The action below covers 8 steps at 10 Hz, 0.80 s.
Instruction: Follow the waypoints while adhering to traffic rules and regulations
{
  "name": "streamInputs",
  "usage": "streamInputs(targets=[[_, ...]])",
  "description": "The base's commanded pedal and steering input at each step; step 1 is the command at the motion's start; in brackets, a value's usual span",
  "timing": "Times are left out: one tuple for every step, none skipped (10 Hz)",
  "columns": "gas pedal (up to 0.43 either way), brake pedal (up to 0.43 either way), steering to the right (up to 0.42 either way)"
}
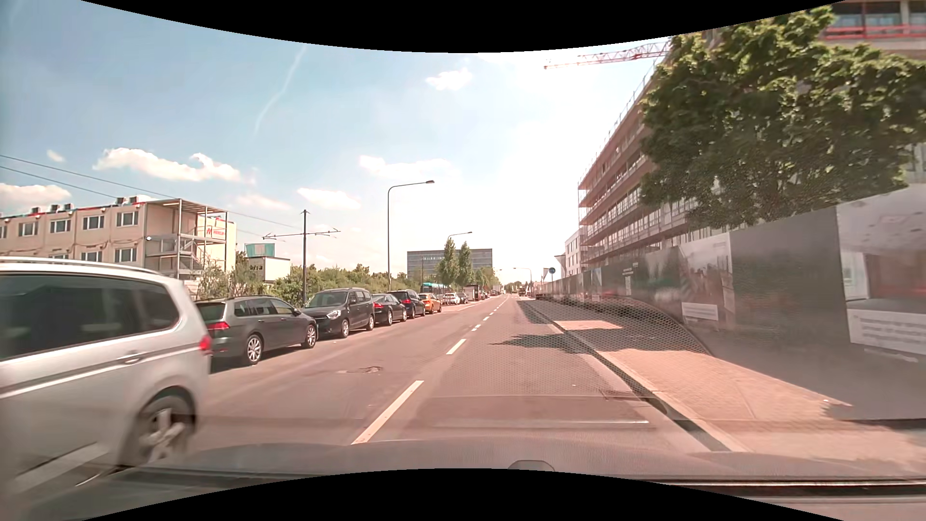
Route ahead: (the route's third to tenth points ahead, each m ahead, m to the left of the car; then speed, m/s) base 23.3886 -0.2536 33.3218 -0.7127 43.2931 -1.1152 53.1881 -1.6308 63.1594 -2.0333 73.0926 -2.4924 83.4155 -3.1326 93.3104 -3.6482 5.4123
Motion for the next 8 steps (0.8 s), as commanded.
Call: streamInputs(targets=[[0.299,0.000,0.053],[0.299,0.000,0.050],[0.299,0.000,0.046],[0.299,0.000,0.041],[0.299,0.000,0.025],[0.299,0.000,0.007],[0.299,0.000,0.000],[0.299,0.000,0.000]])
